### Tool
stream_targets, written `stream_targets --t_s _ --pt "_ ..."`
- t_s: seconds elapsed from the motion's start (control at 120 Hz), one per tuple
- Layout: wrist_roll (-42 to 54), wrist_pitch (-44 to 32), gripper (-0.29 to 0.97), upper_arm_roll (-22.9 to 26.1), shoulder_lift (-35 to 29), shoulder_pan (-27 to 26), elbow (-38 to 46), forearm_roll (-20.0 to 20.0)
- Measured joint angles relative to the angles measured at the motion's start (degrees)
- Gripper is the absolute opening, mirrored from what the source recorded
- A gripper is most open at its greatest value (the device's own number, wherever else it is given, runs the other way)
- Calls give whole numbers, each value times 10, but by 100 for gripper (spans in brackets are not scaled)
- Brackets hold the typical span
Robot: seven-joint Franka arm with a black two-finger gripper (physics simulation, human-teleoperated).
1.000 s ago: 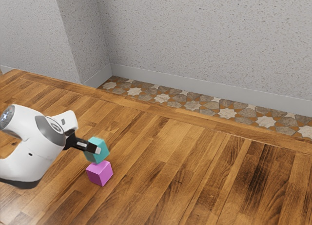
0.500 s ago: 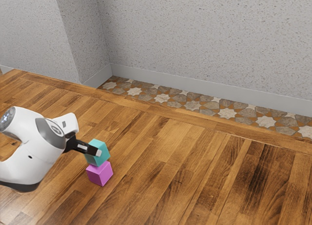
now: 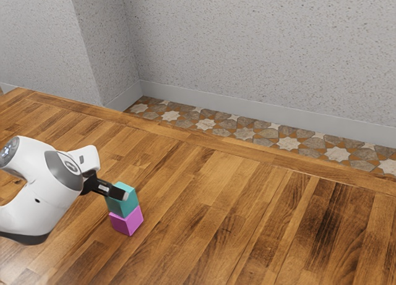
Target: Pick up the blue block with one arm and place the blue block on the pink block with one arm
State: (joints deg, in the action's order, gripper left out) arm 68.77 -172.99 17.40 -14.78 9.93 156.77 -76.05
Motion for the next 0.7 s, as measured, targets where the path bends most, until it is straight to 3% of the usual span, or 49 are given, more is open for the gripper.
stream_targets --t_s 0.083,0.125,0.217,0.308,0.392,0.433,0.492,0.533,0.625,0.7 --pt "3 1 57 0 0 2 -4 5" --pt "7 5 58 -10 -1 13 -19 40" --pt "13 87 61 -98 8 40 -189 248" --pt "-21 268 63 -134 42 38 -416 472" --pt "-90 427 63 -141 64 22 -514 594" --pt "-132 495 64 -153 73 7 -530 622" --pt "-189 574 64 -237 104 -70 -552 636" --pt "-227 620 64 -272 120 -93 -568 640" --pt "-301 705 65 -215 132 -7 -602 646" --pt "-355 756 65 -194 134 34 -619 647"
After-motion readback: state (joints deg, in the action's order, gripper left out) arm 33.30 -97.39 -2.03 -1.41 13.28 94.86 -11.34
